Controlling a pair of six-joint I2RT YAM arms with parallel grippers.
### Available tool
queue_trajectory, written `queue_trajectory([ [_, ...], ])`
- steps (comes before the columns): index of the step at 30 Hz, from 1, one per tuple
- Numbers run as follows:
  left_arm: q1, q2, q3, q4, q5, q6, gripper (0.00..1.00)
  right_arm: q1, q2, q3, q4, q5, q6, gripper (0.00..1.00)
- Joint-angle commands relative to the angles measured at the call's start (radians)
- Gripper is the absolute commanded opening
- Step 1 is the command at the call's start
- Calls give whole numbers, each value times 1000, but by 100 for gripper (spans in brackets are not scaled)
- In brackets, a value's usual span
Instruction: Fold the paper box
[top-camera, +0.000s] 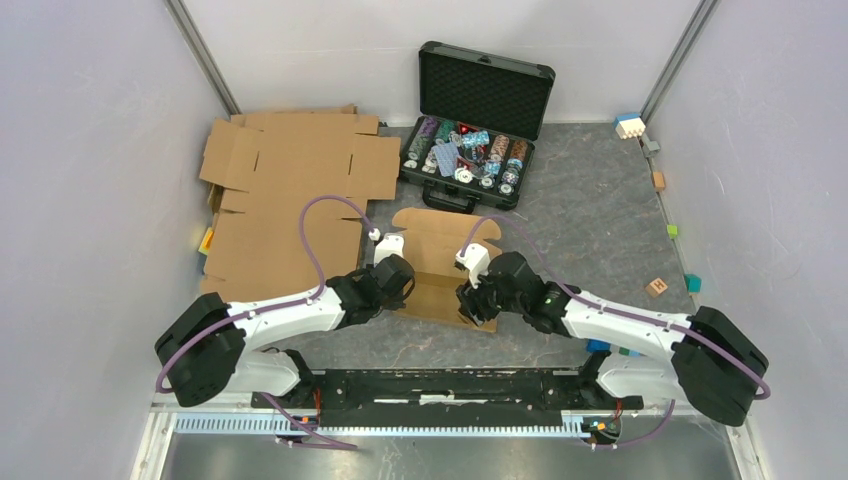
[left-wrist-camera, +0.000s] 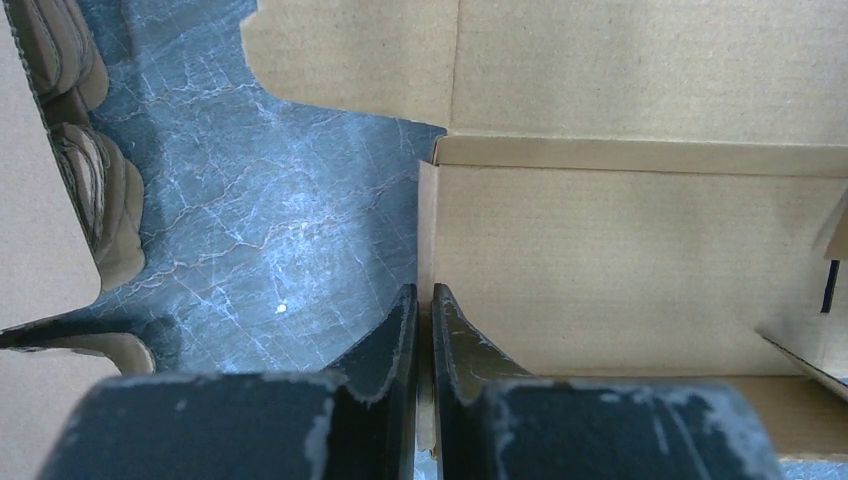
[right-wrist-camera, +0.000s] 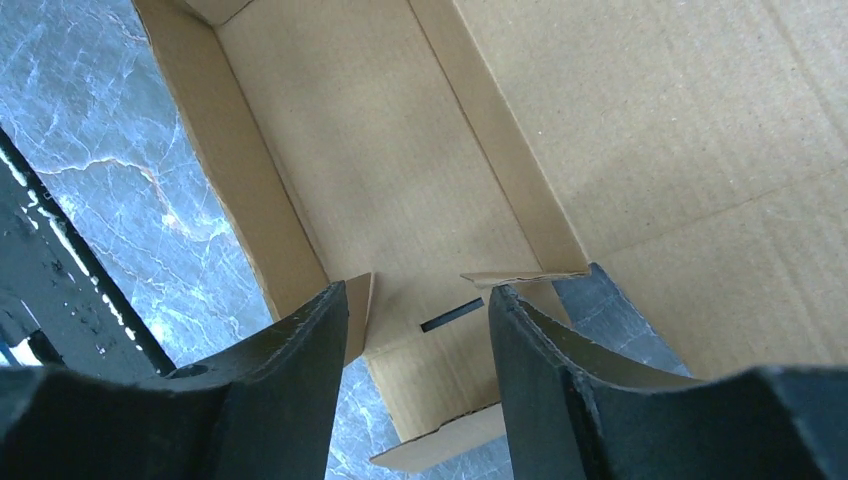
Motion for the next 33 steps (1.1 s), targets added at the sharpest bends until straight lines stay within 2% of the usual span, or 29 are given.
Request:
queue_trajectory([
  [1, -4, -3, 35, -17, -20, -10, 11, -3, 23, 19, 77, -11, 4, 59],
  [5, -4, -5, 38, -25, -22, -9, 11, -3, 36, 19, 90, 20, -1, 57],
  [9, -4, -2, 39, -26, -22, -10, 11, -6, 56, 21, 92, 69, -4, 50],
  [19, -4, 1, 42, -29, -19, -9, 11, -11, 76, 23, 115, 106, -22, 47],
  [24, -4, 3, 46, -26, -15, -4, 11, -11, 92, 34, 134, 65, -22, 46],
  [29, -4, 6, 50, -26, -15, -1, 11, -13, 80, 33, 153, 29, -35, 57],
  [33, -4, 4, 51, -33, -25, -5, 11, -21, 43, 31, 149, 28, -34, 59],
])
